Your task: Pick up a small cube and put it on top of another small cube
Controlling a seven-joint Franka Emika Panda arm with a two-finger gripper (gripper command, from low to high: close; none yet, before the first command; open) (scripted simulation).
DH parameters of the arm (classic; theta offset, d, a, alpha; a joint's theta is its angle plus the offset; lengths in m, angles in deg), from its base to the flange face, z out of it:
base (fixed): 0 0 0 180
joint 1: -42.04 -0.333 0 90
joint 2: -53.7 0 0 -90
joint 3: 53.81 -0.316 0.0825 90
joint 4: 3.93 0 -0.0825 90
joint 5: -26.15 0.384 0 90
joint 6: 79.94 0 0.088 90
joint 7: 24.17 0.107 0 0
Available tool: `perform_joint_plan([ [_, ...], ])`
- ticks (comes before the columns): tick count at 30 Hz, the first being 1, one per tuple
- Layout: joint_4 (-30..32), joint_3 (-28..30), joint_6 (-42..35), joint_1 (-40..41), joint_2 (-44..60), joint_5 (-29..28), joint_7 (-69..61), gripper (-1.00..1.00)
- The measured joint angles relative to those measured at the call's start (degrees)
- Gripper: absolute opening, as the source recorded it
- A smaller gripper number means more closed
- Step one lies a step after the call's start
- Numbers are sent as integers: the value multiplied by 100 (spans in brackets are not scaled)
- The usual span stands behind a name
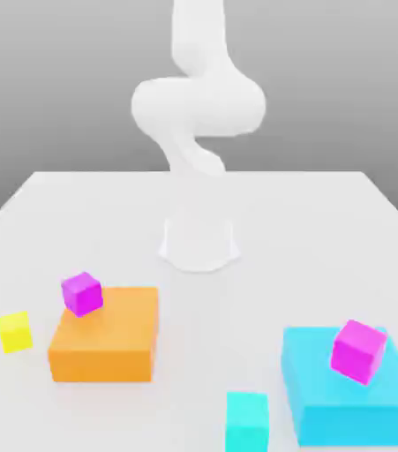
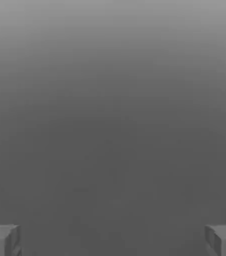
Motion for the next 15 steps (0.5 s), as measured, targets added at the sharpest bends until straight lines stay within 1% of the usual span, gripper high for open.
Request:
perform_joint_plan([
  [9, 713, 789, 1010, 821, 1892, 145, 579, 0],
  [15, 1178, 1341, 1667, 1336, 3137, 356, 872, 0],
])
